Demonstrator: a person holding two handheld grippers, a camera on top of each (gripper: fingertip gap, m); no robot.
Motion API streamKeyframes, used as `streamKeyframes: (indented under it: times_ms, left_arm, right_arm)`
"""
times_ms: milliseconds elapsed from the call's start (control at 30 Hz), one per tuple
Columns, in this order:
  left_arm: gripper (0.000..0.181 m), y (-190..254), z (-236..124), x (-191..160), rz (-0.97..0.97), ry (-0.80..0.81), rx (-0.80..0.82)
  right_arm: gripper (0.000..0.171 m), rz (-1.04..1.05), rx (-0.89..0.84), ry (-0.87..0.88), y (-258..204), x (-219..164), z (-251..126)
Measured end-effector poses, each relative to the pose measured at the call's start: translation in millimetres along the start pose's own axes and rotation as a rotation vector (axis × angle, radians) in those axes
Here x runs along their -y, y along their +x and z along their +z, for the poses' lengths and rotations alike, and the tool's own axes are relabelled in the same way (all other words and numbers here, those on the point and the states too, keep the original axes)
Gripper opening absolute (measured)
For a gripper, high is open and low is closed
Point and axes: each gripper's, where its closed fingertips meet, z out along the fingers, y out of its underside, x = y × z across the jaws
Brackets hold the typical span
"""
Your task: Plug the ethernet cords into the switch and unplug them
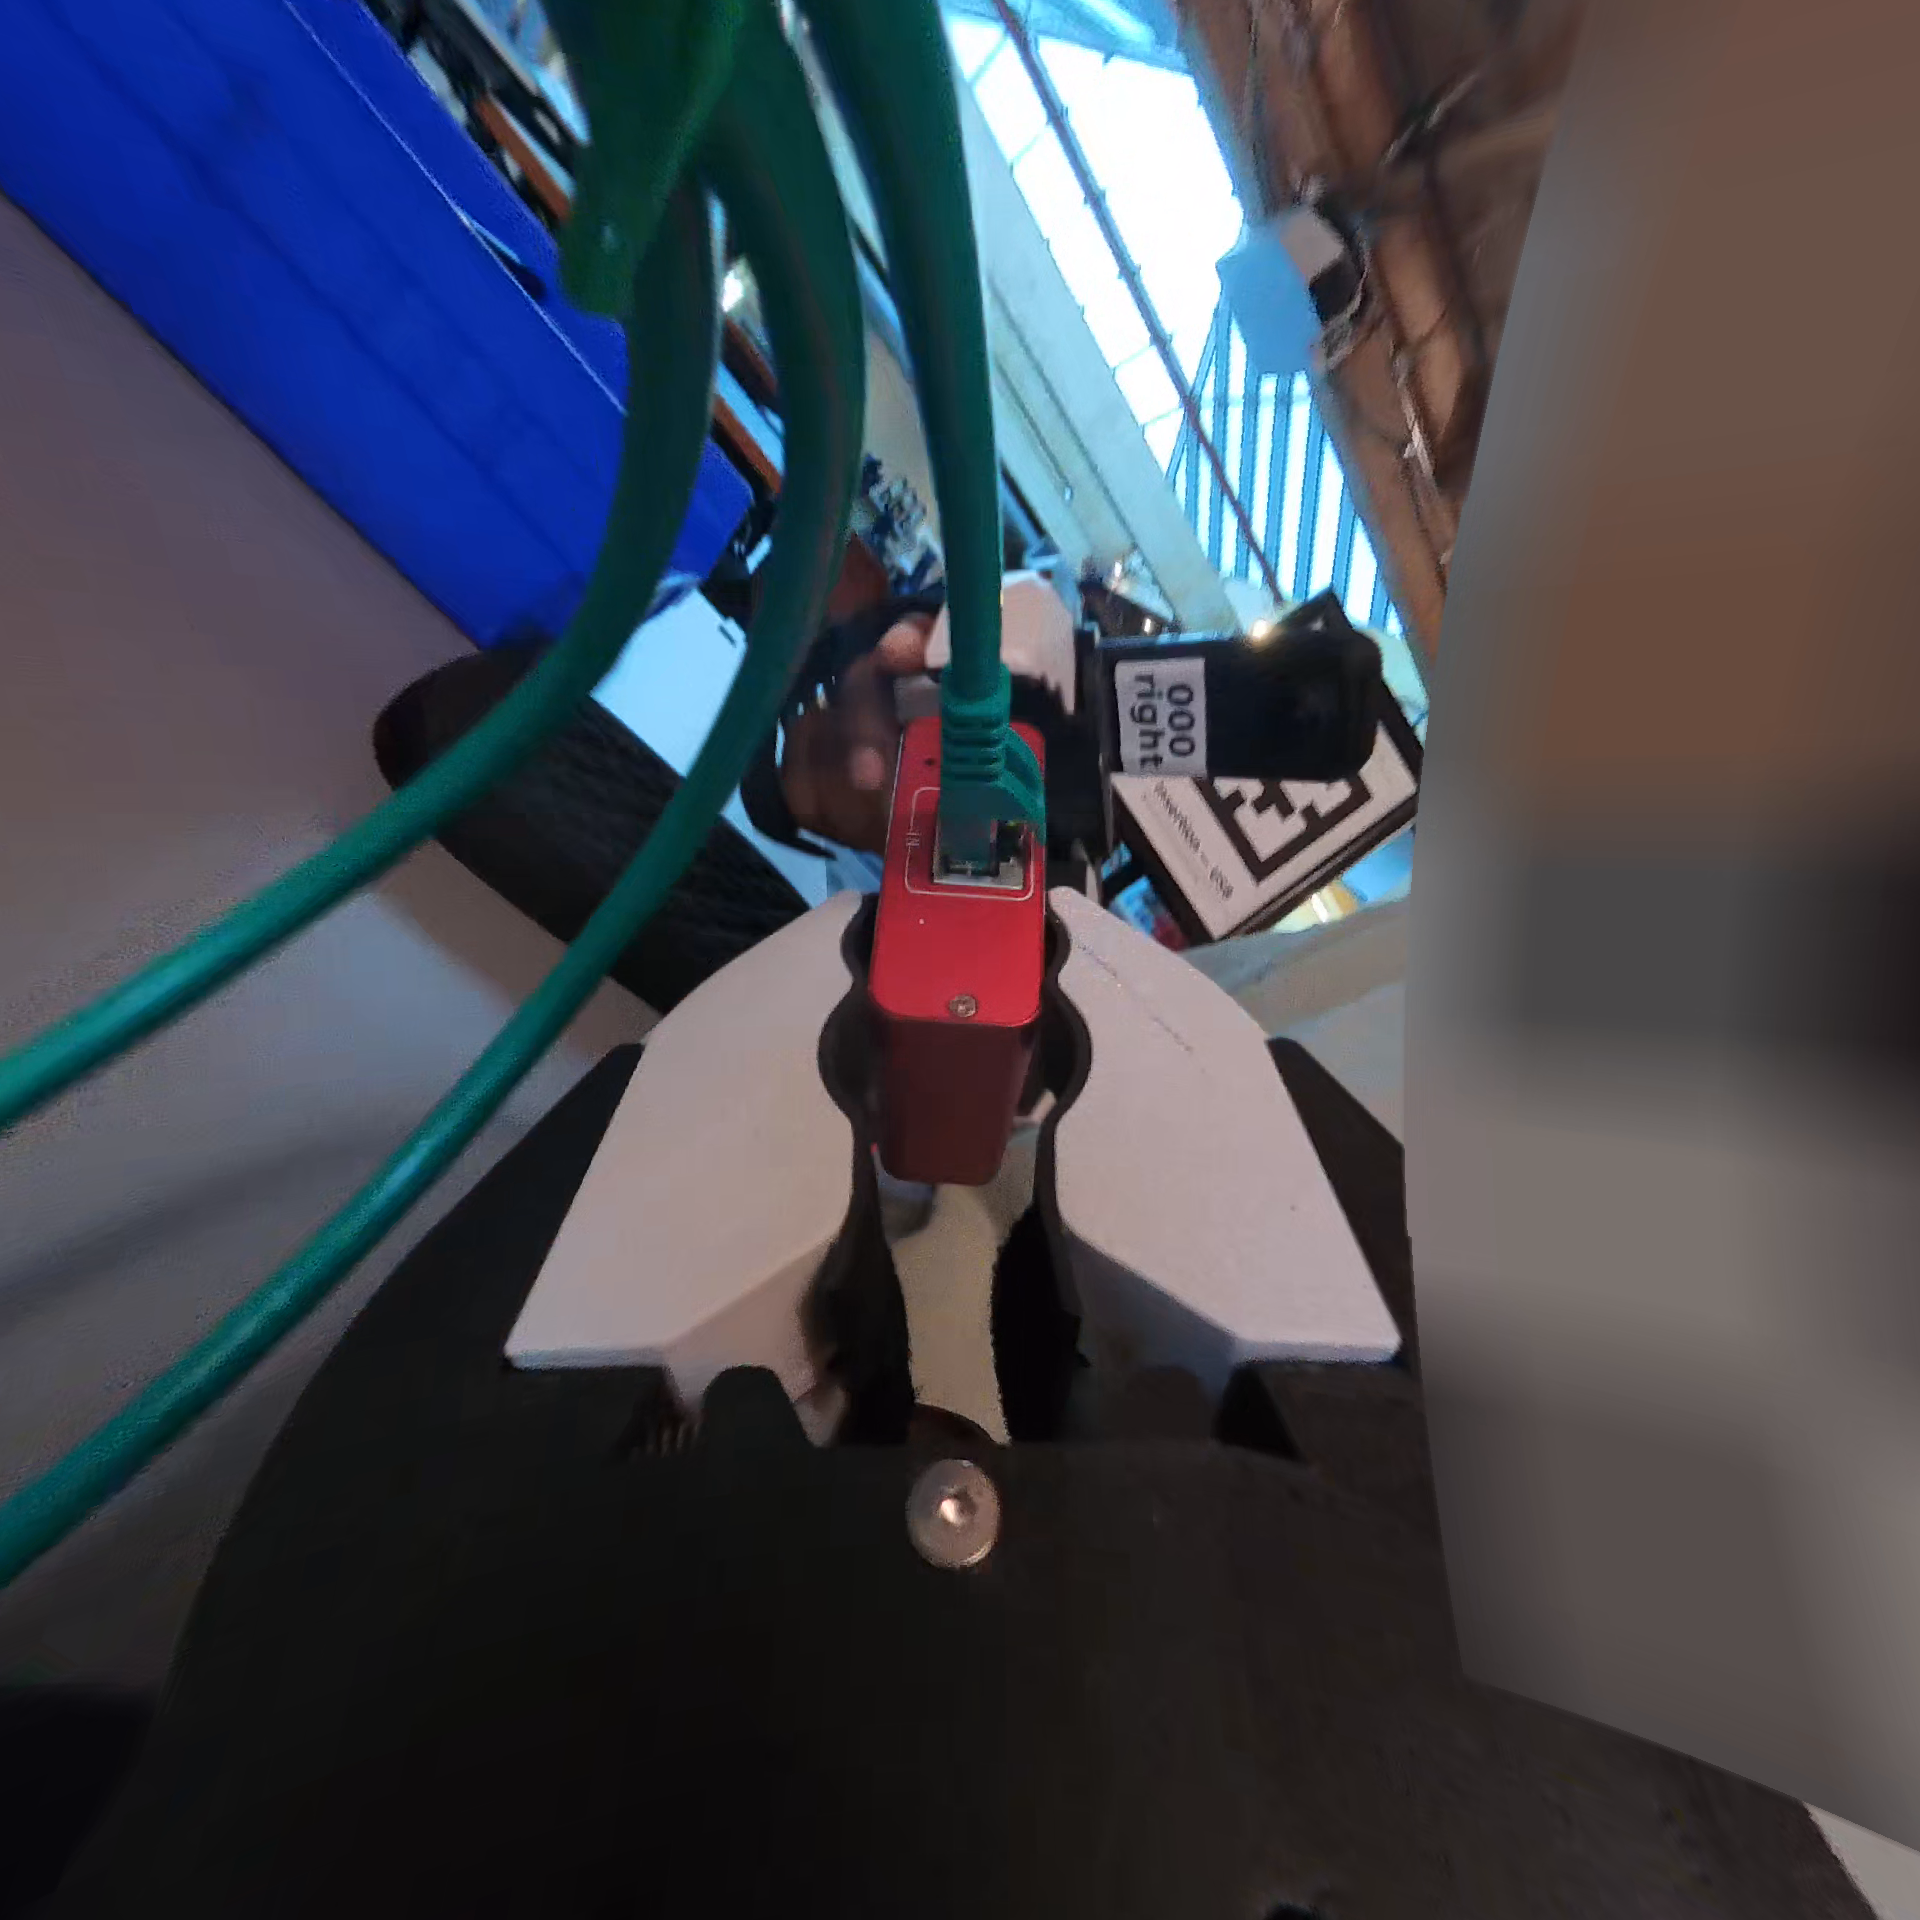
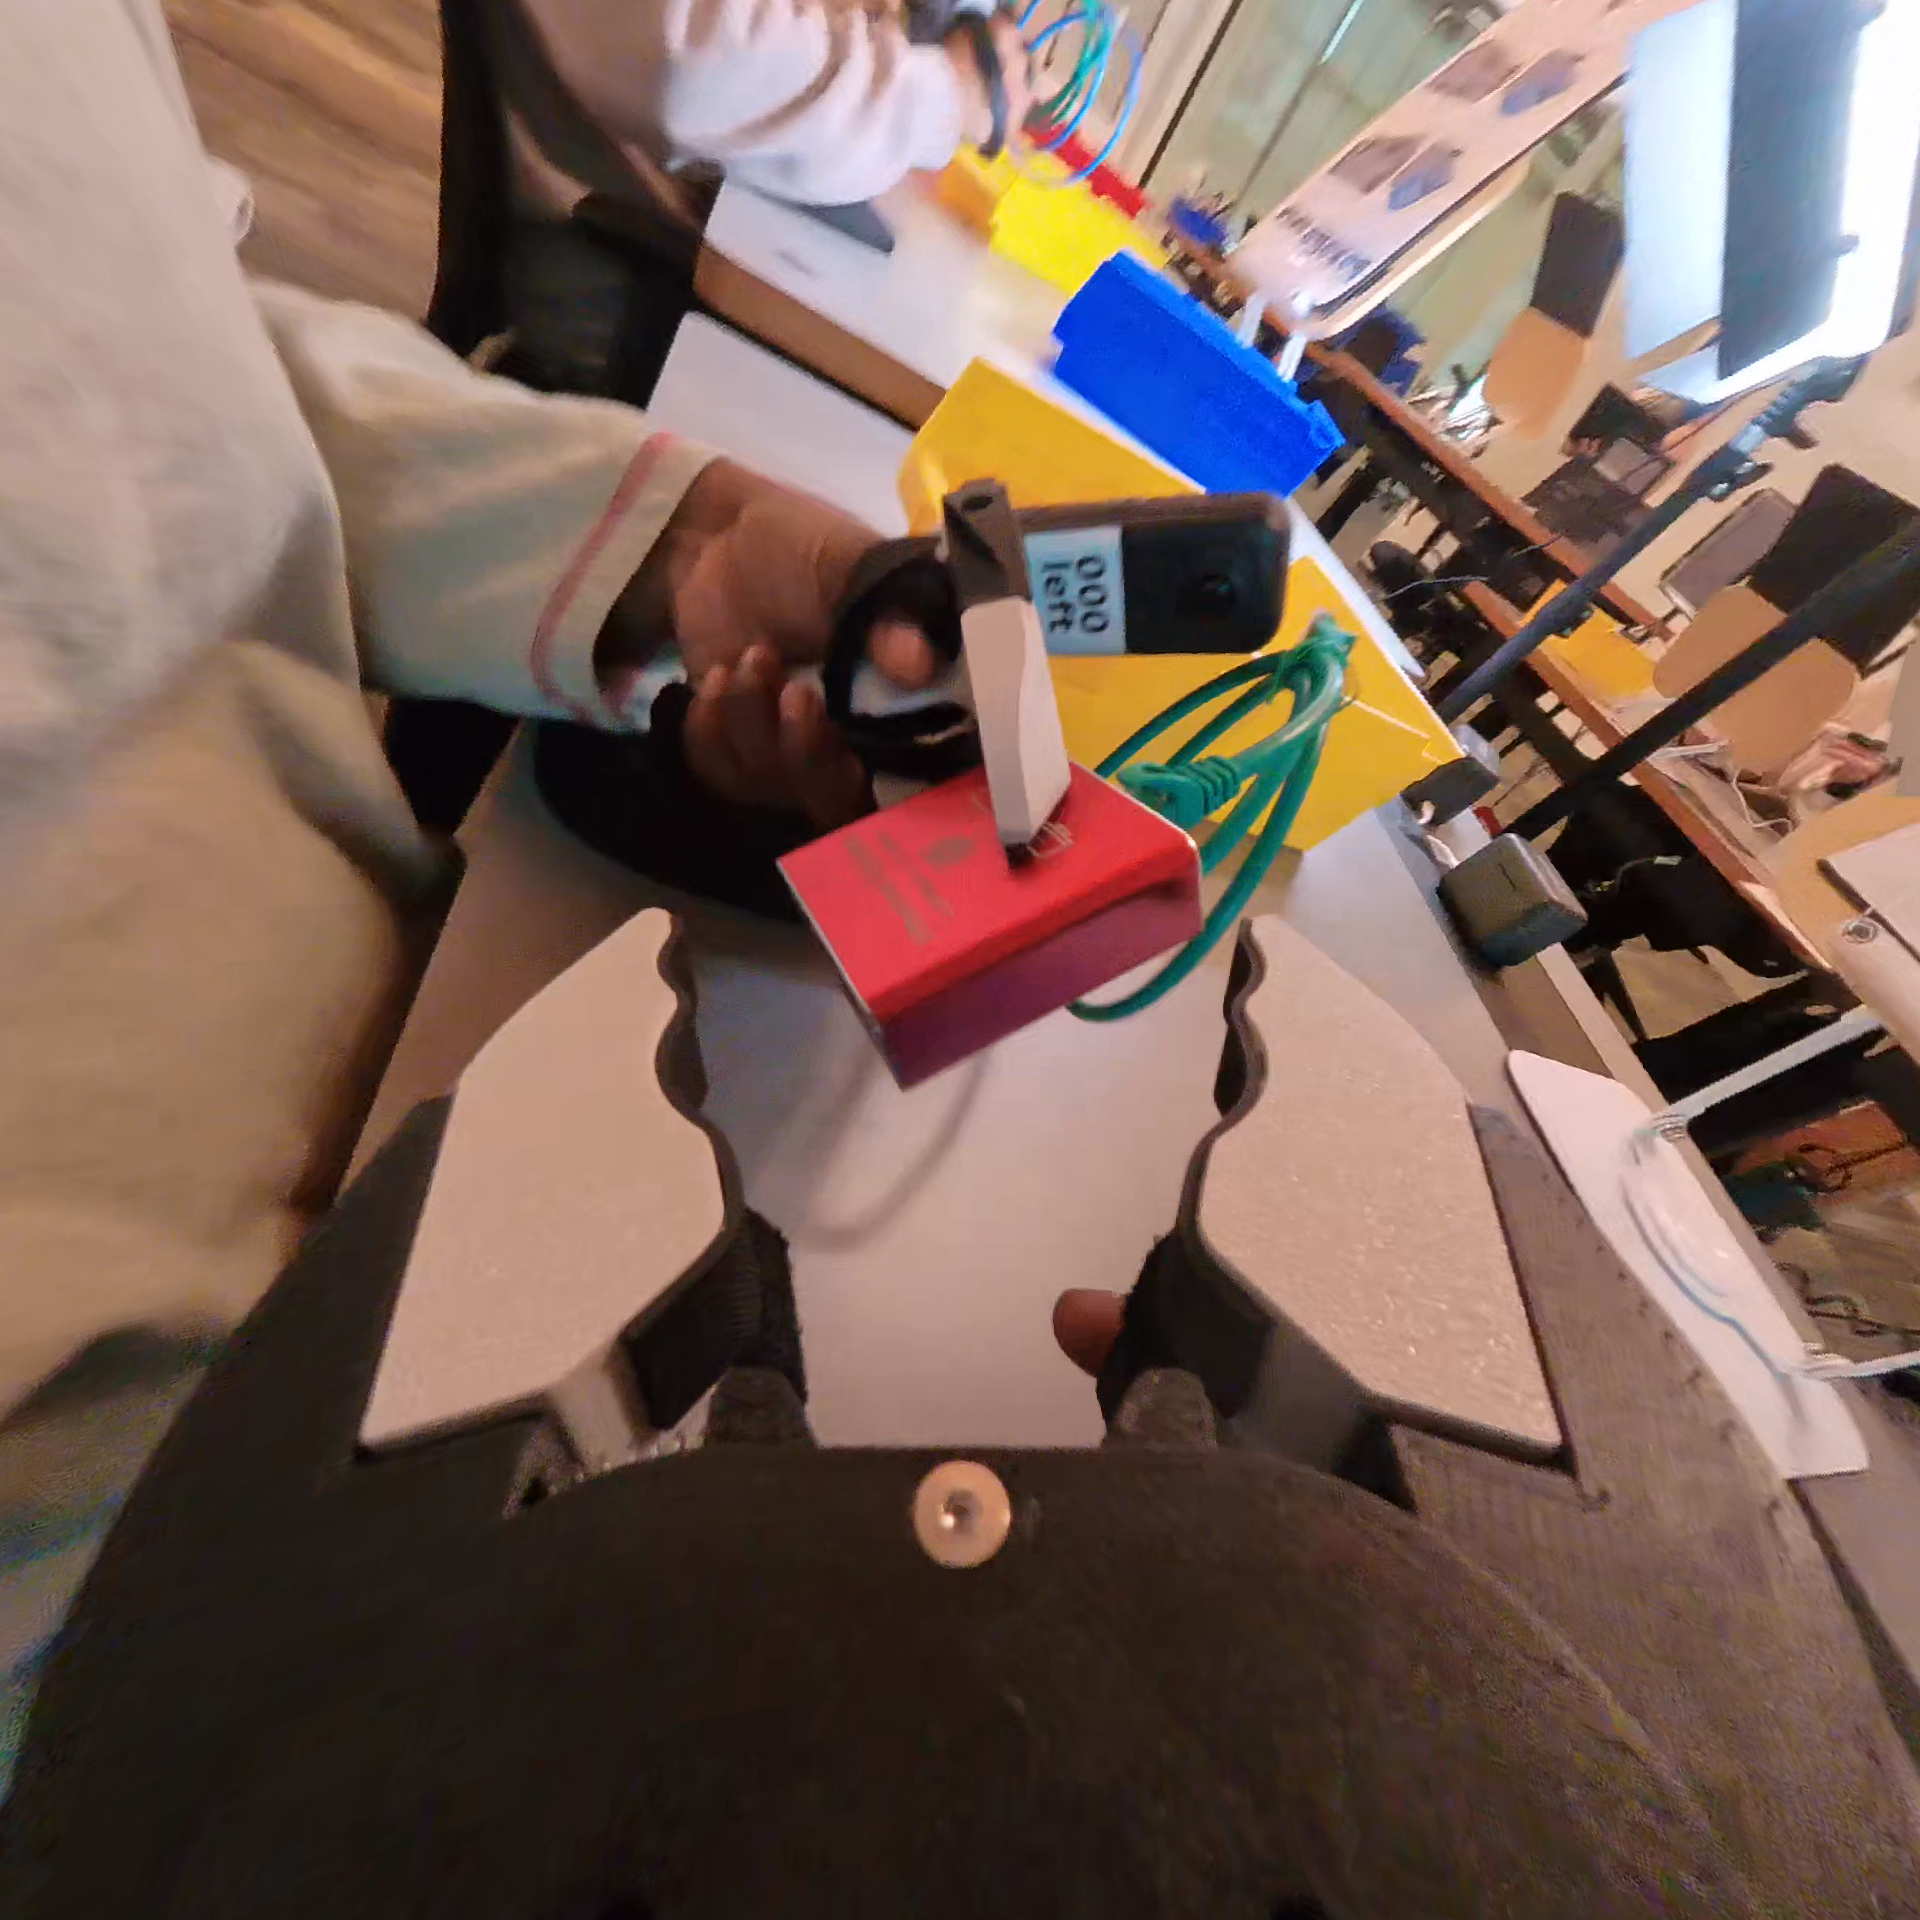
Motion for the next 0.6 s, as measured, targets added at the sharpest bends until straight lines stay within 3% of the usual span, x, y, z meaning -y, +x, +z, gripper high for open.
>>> streamKeyframes:
  times_ms: [167, 267, 467, 600]
  left_arm:
    - [0.028, 2, 8, -17, 0.056, -0.155, 0.014]
    - [0.028, 0, 8, -13, 0.069, -0.149, 0.042]
    - [0.046, -13, -9, 20, 0.216, 0.015, 0.225]
    - [0.046, -13, -45, 47, 0.438, 0.188, 0.418]
  right_arm:
    - [0.077, -0.158, 0.050, -0.059, -8, -5, 5]
    - [0.076, -0.175, 0.023, -0.087, -5, -7, 6]
    - [0.076, -0.033, -0.258, -0.133, 36, -20, -4]
    - [0.076, 0.142, -0.421, -0.316, 57, -61, -13]
